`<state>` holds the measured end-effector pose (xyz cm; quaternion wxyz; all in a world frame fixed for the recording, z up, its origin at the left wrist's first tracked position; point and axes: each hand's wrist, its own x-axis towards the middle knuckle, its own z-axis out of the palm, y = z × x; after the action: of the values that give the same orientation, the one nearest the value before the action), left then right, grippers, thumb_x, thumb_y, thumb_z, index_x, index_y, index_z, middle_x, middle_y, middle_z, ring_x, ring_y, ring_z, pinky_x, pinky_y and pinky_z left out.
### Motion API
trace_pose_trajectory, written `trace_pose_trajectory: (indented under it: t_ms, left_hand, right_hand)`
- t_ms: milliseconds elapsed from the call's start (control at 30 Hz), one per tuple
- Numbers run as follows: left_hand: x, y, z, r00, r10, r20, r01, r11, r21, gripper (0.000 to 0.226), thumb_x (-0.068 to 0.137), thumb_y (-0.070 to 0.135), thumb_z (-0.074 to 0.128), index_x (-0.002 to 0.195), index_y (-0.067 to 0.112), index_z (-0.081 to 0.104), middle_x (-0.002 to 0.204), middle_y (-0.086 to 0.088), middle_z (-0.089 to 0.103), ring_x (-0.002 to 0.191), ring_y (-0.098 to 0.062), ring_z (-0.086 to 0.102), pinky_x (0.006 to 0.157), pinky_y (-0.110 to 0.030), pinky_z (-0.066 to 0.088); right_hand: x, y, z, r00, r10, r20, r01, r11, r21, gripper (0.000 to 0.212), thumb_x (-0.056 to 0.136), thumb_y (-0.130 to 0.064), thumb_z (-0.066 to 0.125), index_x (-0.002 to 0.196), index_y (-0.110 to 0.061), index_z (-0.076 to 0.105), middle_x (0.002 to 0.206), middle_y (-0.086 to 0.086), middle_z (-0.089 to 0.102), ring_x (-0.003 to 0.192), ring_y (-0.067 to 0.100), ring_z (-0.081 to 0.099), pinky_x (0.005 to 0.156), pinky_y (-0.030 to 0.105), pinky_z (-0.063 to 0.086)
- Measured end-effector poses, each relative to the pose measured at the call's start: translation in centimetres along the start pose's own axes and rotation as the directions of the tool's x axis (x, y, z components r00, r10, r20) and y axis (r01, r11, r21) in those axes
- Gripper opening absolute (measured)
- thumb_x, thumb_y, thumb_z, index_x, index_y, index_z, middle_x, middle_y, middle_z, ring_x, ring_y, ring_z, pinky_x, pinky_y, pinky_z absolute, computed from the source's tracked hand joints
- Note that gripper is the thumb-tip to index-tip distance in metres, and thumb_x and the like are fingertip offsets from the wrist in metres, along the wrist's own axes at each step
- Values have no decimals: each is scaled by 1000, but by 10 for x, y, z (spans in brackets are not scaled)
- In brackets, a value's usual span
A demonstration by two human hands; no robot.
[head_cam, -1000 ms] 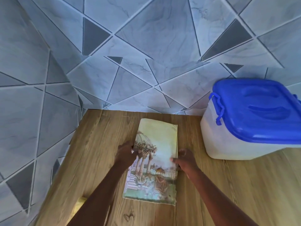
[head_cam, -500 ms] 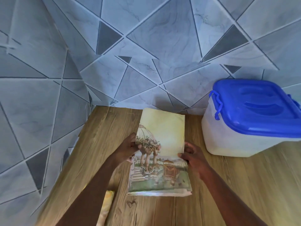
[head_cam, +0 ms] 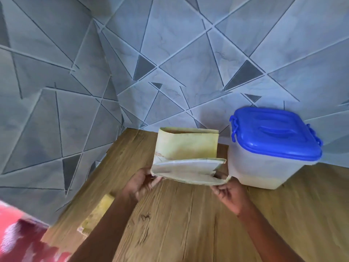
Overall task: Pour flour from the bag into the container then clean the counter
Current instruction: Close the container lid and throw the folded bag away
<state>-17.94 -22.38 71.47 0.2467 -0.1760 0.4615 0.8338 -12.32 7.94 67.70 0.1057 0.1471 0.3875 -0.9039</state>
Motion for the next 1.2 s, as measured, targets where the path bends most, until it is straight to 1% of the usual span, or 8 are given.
trace_pose_trajectory:
  t_ms: [67,167,333,433,533,633,1000,1200]
  left_hand:
    - [-21,-9,13,1000,-20,19,22,991,-132,36,95,-8,31,91,-20,66,79,-33,71,62,-36,75,52,-26,61]
    - [-48,-30,22,999,-29,23,33,980,-198,36,86,-7,30,105,-26,55,89,-44,66,68,-43,74,55,-28,63]
    - [-99,-72,23,998,32,47,-23,983,-182,52,75,-1,38,119,-22,54,115,-46,60,90,-50,72,80,-38,62]
    - [-136,-91,9,989,125,74,-129,990,53,60,63,13,56,120,1,68,122,-25,67,107,-40,66,92,-50,53]
    - [-172,-100,1,940,314,131,-339,821,460,62,56,21,74,118,12,72,121,-15,71,114,-31,63,95,-48,47]
    - [-205,-105,0,868,459,187,-482,694,535,68,72,18,87,131,6,56,128,-15,69,120,-32,66,96,-49,56]
    - [-303,-137,-94,731,681,-45,-504,583,638,33,87,-4,72,119,1,65,115,-8,77,103,-28,75,84,-40,63]
    - [-368,-162,-181,696,695,-181,-461,626,629,14,90,-2,66,100,4,72,80,-5,76,60,-8,67,48,-17,50]
  right_hand:
    - [-19,-5,-6,989,-7,149,22,995,-100,51,81,31,33,105,5,70,114,28,68,109,40,68,88,44,60]
    - [-42,-10,-2,954,-136,267,267,790,-552,52,76,16,75,122,-7,65,119,14,72,114,32,68,86,36,59]
    - [-65,-6,-5,922,-290,256,386,679,-624,51,72,0,88,118,1,66,110,11,76,106,25,73,94,38,59]
    - [-78,5,-10,928,-264,264,374,637,-674,47,75,-1,85,117,4,65,109,12,76,106,25,72,95,38,58]
    - [-88,20,-6,937,-212,277,348,616,-707,45,76,0,85,116,1,65,107,10,77,103,24,73,90,37,59]
    - [-102,39,8,940,-131,315,330,585,-741,49,73,0,87,116,-7,65,107,2,77,104,18,72,89,33,57]
    - [-154,108,74,878,310,364,86,646,-758,60,73,-16,89,124,-10,59,119,13,72,114,30,69,101,55,52]
    - [-205,193,137,840,346,418,110,645,-756,35,79,15,70,107,-6,71,103,9,78,92,20,75,73,33,62]
